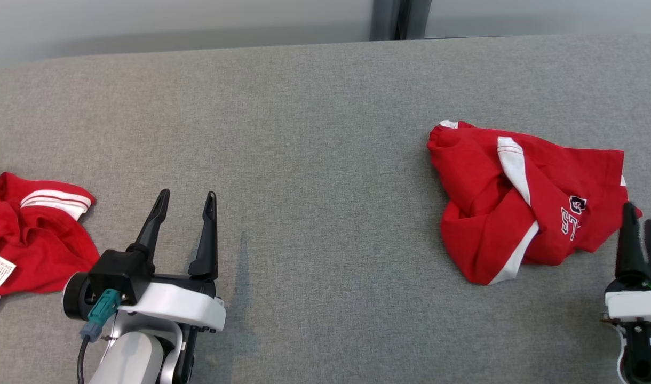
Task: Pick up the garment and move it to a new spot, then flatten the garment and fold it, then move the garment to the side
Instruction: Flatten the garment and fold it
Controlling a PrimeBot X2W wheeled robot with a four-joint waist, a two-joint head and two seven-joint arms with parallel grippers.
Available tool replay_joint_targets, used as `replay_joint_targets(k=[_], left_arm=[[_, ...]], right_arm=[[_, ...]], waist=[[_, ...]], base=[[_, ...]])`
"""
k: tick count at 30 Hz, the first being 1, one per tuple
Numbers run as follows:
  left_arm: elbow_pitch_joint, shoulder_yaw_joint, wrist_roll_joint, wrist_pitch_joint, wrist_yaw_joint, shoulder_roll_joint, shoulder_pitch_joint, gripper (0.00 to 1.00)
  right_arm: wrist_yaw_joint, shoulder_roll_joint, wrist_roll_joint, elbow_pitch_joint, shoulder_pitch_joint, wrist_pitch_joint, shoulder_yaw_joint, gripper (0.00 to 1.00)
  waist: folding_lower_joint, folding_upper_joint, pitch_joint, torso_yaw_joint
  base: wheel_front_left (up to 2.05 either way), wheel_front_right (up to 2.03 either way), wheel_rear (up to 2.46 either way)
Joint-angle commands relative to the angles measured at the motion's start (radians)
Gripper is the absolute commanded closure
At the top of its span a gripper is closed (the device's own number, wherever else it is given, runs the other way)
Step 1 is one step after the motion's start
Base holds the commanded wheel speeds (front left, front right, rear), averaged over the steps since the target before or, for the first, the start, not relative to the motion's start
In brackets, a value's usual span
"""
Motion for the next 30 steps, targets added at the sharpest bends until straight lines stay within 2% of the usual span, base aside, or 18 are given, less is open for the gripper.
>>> replay_joint_targets(k=[1,7,13,17,25,30], left_arm=[[-0.004,0.005,-0.006,-0.006,0.005,0.005,0.005,0.00],[-0.024,0.021,-0.007,-0.008,0.024,0.018,0.028,0.00],[-0.042,0.033,-0.013,-0.009,0.044,0.030,0.061,0.00],[-0.051,0.028,-0.013,-0.006,0.053,0.031,0.088,0.00],[-0.060,0.016,-0.018,0.003,0.064,0.033,0.127,0.00],[-0.062,0.014,-0.017,0.003,0.068,0.033,0.126,0.00]], right_arm=[[0.001,0.001,-0.035,-0.014,0.004,-0.007,-0.011,0.00],[0.001,0.044,-0.366,-0.160,0.039,-0.005,-0.095,0.00],[0.001,0.059,-0.632,-0.246,0.077,0.000,-0.044,0.00],[0.001,0.076,-0.697,-0.279,0.105,0.037,-0.016,0.00],[0.001,0.097,-0.743,-0.310,0.149,0.114,0.018,0.00],[0.001,0.106,-0.756,-0.317,0.163,0.126,0.014,0.00]], waist=[[0.0000,0.0000,-0.004,-0.003],[0.0000,0.0000,-0.027,-0.014],[0.0000,0.0000,-0.068,-0.017],[0.0000,0.0000,-0.098,-0.016],[0.0000,0.0000,-0.127,-0.005],[0.0000,0.0000,-0.130,0.001]], base=[[0.00,0.00,0.00],[0.00,0.00,0.00],[0.00,0.00,0.00],[0.00,0.00,0.00],[0.00,0.00,0.00],[0.00,0.00,0.00]])
